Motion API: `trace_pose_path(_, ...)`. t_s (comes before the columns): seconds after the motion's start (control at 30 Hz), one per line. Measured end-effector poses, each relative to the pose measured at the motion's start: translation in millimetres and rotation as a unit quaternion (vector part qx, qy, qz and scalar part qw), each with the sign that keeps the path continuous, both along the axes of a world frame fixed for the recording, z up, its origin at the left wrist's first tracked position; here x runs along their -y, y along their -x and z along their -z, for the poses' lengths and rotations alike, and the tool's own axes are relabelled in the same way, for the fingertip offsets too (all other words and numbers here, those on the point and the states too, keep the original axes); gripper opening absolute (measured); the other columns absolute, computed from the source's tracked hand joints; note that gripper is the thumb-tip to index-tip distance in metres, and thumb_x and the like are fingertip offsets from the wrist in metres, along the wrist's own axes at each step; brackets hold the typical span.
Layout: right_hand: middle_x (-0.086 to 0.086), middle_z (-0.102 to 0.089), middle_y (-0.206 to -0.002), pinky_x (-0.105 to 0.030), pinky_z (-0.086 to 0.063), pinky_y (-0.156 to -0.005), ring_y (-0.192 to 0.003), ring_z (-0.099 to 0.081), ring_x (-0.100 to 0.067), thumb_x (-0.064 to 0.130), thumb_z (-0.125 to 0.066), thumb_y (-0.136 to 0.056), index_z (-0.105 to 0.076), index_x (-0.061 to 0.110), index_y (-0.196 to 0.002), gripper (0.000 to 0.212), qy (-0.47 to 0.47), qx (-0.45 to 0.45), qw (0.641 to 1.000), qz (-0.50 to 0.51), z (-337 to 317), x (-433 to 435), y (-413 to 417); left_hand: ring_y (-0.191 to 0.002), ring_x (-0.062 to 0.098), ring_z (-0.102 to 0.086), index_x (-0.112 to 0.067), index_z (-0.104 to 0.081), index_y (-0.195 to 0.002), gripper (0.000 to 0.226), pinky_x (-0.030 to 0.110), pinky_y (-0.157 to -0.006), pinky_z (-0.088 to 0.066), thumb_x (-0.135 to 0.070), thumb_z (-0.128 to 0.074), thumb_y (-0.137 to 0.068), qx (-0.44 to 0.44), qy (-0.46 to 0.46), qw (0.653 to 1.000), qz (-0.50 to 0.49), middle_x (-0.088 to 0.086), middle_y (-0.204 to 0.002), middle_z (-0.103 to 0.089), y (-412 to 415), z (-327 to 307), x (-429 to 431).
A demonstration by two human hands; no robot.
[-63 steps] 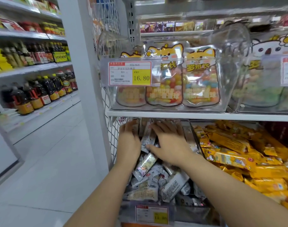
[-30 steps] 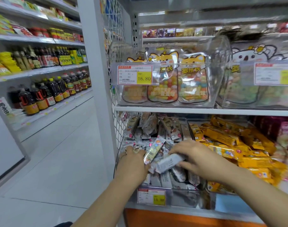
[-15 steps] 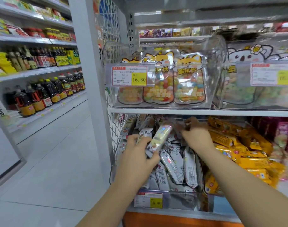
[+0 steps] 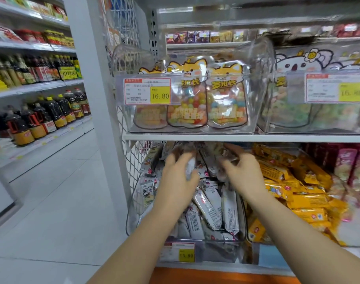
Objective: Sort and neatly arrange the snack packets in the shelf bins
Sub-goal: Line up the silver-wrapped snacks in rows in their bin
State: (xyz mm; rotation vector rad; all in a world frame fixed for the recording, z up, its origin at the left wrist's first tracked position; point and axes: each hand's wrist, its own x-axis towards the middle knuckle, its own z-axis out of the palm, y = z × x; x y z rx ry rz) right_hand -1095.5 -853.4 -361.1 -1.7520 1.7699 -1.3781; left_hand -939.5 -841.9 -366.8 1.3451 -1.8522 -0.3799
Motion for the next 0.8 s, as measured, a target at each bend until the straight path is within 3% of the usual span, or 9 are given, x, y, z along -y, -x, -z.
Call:
trace_pose_path(0.1,-0.014,-0.066,-0.111,-0.014,-0.035,-0.069,-0.095,-0.063,-0.027,0.012,-0.064,-0.086,-0.062,0.011,-0.121,0.036,0.02,-0.075,0.995,0.059,4.6,17.6,11.2,-0.083,0.019,-0.051,-0.014,-0.05,-0.124,0.031,0.027,-0.076,-0.041,-0.022,-0.05,-0.094,0.066,-0.012,0.996,-0.061,0.007,-0.116,-0.038,1.8,-8.5,15.5)
trace_pose_path(0.17,-0.016,-0.066,-0.111,-0.017,-0.037,-0.074,-0.098,-0.062,-0.028,0.013,-0.064,-0.085,-0.064,0.009,-0.119,0.033,0.018,-0.109,0.992,0.06,7.8,25.5,12.2,-0.076,0.026,-0.054,-0.017,-0.047,-0.124,0.034,0.033,-0.069,-0.048,-0.02,-0.052,-0.091,0.116,0.007,0.991,-0.065,0.009,-0.105,-0.042,9.1,-13.0,27.8)
trace_pose_path(0.27,-0.011,-0.066,-0.107,-0.026,-0.043,-0.072,-0.096,-0.061,-0.029,0.028,-0.058,-0.089,-0.063,0.018,-0.116,0.029,-0.068,-0.206,0.975,0.053,12.1,26.0,9.9,-0.097,0.033,-0.053,-0.019,-0.038,-0.135,0.05,0.037,-0.079,-0.045,-0.019,-0.053,-0.087,0.204,0.026,0.976,-0.073,0.014,-0.122,-0.042,15.6,-8.1,53.0)
trace_pose_path(0.37,-0.007,-0.06,-0.118,-0.034,-0.048,-0.084,-0.106,-0.056,-0.03,0.045,-0.057,-0.087,-0.056,0.027,-0.122,0.039,-0.08,-0.263,0.96,0.052,13.3,20.0,12.0,-0.121,0.031,-0.043,-0.019,-0.037,-0.137,0.052,0.048,-0.106,-0.028,-0.023,-0.051,-0.087,0.275,0.047,0.957,-0.085,0.01,-0.135,-0.042,17.8,3.1,75.1)
trace_pose_path(0.47,-0.003,-0.04,-0.144,-0.041,-0.039,-0.104,-0.132,-0.036,-0.029,0.056,-0.062,-0.077,-0.042,0.037,-0.136,0.066,-0.047,-0.255,0.965,-0.043,14.4,17.3,13.5,-0.132,0.032,-0.035,-0.022,-0.028,-0.144,0.052,0.064,-0.109,-0.006,-0.03,-0.042,-0.094,0.299,0.004,0.952,-0.069,0.009,-0.145,-0.032,19.8,8.1,87.6)
trace_pose_path(0.53,-0.001,-0.035,-0.149,-0.041,-0.032,-0.109,-0.138,-0.028,-0.029,0.06,-0.063,-0.073,-0.037,0.04,-0.139,0.074,-0.072,-0.303,0.945,-0.1,16.1,19.6,12.4,-0.137,0.033,-0.026,-0.024,-0.023,-0.145,0.052,0.061,-0.112,-0.004,-0.038,-0.034,-0.097,0.28,-0.045,0.957,-0.059,0.009,-0.151,-0.025,19.5,3.4,91.2)
trace_pose_path(0.6,0.002,-0.037,-0.147,-0.039,-0.031,-0.109,-0.136,-0.03,-0.028,0.055,-0.064,-0.075,-0.038,0.039,-0.139,0.071,-0.085,-0.329,0.935,-0.101,14.5,22.2,10.0,-0.14,0.032,-0.018,-0.024,-0.022,-0.145,0.053,0.055,-0.114,-0.009,-0.044,-0.03,-0.096,0.264,-0.082,0.96,-0.046,0.008,-0.153,-0.022,17.5,-1.7,90.0)
trace_pose_path(0.73,0.006,-0.036,-0.147,-0.035,-0.029,-0.108,-0.134,-0.027,-0.024,0.046,-0.059,-0.084,-0.038,0.035,-0.14,0.061,-0.055,-0.347,0.933,-0.077,10.4,27.2,8.4,-0.138,0.027,-0.021,-0.029,-0.027,-0.139,0.057,0.047,-0.112,-0.018,-0.051,-0.04,-0.088,0.26,-0.053,0.964,-0.021,0.006,-0.148,-0.028,1.9,-4.3,77.5)
trace_pose_path(0.8,0.004,-0.032,-0.149,-0.035,-0.028,-0.108,-0.137,-0.023,-0.023,0.051,-0.055,-0.086,-0.038,0.031,-0.141,0.061,-0.065,-0.364,0.926,-0.08,11.8,27.0,8.8,-0.141,0.026,-0.013,-0.034,-0.017,-0.145,0.074,0.048,-0.114,-0.016,-0.059,-0.047,-0.082,0.297,-0.042,0.954,0.016,0.002,-0.153,-0.017,-9.0,-2.1,70.3)
